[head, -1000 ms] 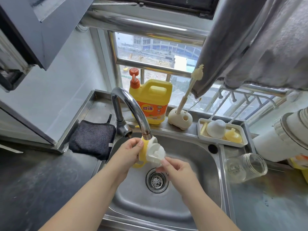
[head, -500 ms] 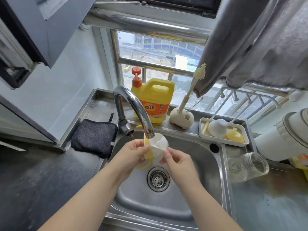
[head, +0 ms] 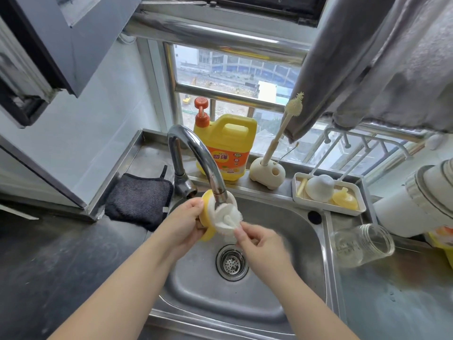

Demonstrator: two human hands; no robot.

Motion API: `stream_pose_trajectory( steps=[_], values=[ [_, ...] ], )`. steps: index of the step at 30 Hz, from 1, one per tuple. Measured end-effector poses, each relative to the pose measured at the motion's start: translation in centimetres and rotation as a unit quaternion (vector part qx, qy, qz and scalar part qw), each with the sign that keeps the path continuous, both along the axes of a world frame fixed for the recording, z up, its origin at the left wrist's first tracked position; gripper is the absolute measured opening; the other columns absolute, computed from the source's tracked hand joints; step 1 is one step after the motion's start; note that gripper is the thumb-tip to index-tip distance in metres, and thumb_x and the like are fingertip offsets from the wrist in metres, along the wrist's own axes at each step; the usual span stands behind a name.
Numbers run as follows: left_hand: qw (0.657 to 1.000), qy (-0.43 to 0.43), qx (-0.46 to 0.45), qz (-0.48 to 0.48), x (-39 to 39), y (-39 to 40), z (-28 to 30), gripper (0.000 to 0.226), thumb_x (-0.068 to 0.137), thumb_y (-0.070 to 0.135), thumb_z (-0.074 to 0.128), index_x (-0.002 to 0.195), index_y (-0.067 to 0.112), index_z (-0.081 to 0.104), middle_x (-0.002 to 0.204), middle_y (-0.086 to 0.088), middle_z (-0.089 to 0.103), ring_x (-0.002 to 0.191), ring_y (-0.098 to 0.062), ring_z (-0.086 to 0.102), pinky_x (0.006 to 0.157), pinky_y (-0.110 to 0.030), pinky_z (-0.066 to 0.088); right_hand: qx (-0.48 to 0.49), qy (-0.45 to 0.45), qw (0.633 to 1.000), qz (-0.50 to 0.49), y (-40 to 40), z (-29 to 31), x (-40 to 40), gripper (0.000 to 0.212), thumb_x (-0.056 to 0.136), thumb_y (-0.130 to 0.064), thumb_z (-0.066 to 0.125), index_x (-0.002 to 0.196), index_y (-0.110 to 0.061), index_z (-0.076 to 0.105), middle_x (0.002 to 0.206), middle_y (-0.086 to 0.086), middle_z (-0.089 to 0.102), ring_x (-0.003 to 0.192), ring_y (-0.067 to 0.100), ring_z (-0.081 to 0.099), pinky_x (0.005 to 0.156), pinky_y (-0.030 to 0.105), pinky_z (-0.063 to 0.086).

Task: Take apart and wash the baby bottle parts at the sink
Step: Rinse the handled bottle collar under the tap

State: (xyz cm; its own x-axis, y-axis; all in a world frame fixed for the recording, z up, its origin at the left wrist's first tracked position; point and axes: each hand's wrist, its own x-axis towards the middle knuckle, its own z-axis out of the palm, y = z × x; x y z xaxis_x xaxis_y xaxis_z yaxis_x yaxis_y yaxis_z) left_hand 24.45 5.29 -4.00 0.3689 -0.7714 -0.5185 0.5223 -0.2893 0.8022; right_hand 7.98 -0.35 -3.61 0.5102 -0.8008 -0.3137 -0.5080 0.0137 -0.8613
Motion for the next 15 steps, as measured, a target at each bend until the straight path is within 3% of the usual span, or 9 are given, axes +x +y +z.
stream_pose_trajectory(
  steps=[2,5,9,11,15],
  values=[
    [1.0,-0.012,0.012,0.01,0.4,0.2,0.0,0.029,0.104,0.015,0.034,0.088,0.012,0.057,0.067,-0.002,0.058,0.056,-0.011,0.054,0.055,-0.023,0.047,-0.004,0.043,0.999,0.001,0.0,-0.7,-1.1,0.025,0.088,-0.028,0.065,0.11,-0.02,0.072,0.079,-0.017,0.067,0.073,-0.006,0.057,0.071,0.01,0.041],
    [1.0,-0.011,0.018,0.004,-0.1,0.5,-0.1,0.029,0.103,0.015,0.033,0.097,0.01,0.061,0.082,-0.008,0.062,0.069,-0.016,0.055,0.064,-0.027,0.044,-0.027,0.056,0.998,-0.027,-1.4,0.1,-1.4,0.028,0.089,-0.029,0.064,0.115,-0.019,0.069,0.096,-0.008,0.072,0.084,-0.001,0.061,0.07,0.003,0.04],
    [1.0,0.018,0.009,-0.005,-0.9,0.1,0.0,0.039,0.103,0.032,0.033,0.11,0.008,0.062,0.099,-0.015,0.067,0.086,-0.023,0.059,0.073,-0.034,0.044,-0.065,0.05,0.997,-0.007,-1.5,1.1,0.6,0.028,0.087,-0.039,0.064,0.112,-0.027,0.07,0.098,-0.014,0.071,0.095,0.005,0.064,0.087,0.026,0.049],
    [1.0,0.02,-0.007,-0.013,-0.8,-0.1,0.2,0.039,0.103,0.032,0.033,0.107,0.008,0.063,0.097,-0.015,0.067,0.083,-0.022,0.059,0.073,-0.033,0.044,-0.062,0.065,0.996,0.008,-0.4,0.3,0.9,0.031,0.085,-0.044,0.065,0.111,-0.03,0.07,0.106,-0.015,0.07,0.103,0.006,0.063,0.093,0.033,0.049],
    [0.999,-0.012,-0.007,-0.035,-0.6,0.0,0.2,0.038,0.104,0.03,0.032,0.1,0.012,0.064,0.088,-0.009,0.066,0.073,-0.016,0.059,0.065,-0.029,0.043,-0.063,0.063,0.996,-0.013,-0.4,0.2,0.8,0.025,0.084,-0.045,0.065,0.105,-0.032,0.071,0.101,-0.016,0.071,0.101,0.008,0.064,0.092,0.037,0.049]
  ],
)
